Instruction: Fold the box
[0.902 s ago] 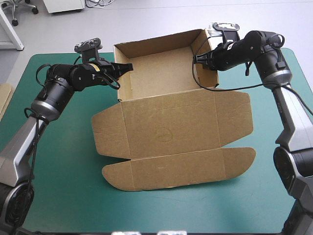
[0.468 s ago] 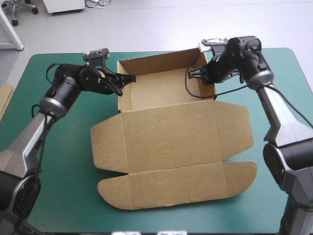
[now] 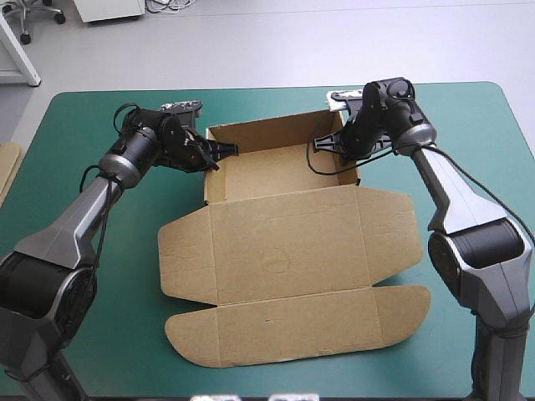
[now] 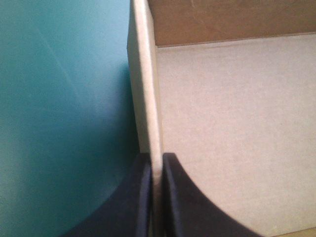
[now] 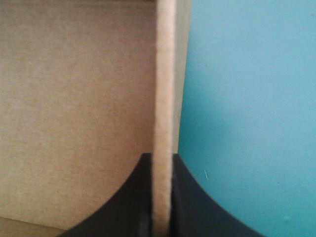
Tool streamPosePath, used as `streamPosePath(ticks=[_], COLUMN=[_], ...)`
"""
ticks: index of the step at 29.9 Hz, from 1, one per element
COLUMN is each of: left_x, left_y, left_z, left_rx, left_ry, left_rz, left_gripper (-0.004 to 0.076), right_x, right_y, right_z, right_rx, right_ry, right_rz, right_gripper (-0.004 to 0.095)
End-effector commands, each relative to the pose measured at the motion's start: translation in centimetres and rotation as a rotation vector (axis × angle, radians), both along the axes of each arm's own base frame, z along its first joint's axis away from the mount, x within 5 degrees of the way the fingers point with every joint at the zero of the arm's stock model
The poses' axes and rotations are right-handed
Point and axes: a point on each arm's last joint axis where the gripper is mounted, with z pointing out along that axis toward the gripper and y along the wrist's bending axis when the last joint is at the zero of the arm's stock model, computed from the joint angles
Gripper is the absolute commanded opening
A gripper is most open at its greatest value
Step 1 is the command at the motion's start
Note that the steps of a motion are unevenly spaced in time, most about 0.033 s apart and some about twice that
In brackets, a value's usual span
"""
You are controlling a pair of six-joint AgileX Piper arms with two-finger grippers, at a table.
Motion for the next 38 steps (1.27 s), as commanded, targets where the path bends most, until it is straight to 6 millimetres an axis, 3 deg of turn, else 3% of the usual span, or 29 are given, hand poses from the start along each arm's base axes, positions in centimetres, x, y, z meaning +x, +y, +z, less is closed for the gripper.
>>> streamPosePath(ticks=[1,8,11,13,16,20,24,26,34,36,38], left_x=[0.2,1.4,1.6,1.6,1.5,1.2,0.9,0.7,-1.6,-2.8,-4.2], left_y=[0.2,-0.1,-0.1,-0.1,-0.1,0.1,0.6,0.9,1.7,2.0,2.5], left_z=[1.9,-1.0,-1.7,-1.7,-0.8,1.5,4.5,6.3,12.8,14.1,15.0], left_rx=[0.021,0.066,0.086,0.100,0.094,0.094,0.130,0.140,0.127,0.130,0.154], left_ry=[-0.099,-0.027,-0.012,-0.020,-0.056,-0.104,-0.155,-0.179,-0.272,-0.288,-0.287], left_rz=[-0.024,-0.030,-0.044,-0.074,-0.074,-0.073,-0.070,-0.065,-0.077,-0.094,-0.133], left_gripper=[-0.0010,-0.0010,0.0014,0.0077,0.0242,0.0452,0.0475,0.0475,0.0475,0.0465,0.0407], right_x=[-0.5,0.3,0.4,0.5,0.6,0.5,-0.2,-0.8,-4.8,-6.2,-7.7], right_y=[0.1,0.7,0.7,0.6,0.5,0.3,-0.3,-0.6,-2.1,-2.5,-3.0], right_z=[2.0,-0.9,-1.2,-1.2,-0.4,2.4,6.2,8.2,14.7,16.4,17.7], right_rx=[0.042,0.059,0.059,0.056,0.040,0.043,0.031,0.031,0.035,0.038,0.018], right_ry=[-0.040,0.042,0.050,0.046,0.010,-0.082,-0.201,-0.261,-0.430,-0.474,-0.510], right_rz=[-0.001,-0.010,-0.010,-0.006,0.012,0.032,0.025,0.021,0.039,0.049,0.086], right_gripper=[0.0003,0.0002,0.0005,0.0015,0.0087,0.0303,0.0518,0.0559,0.0541,0.0469,0.0297])
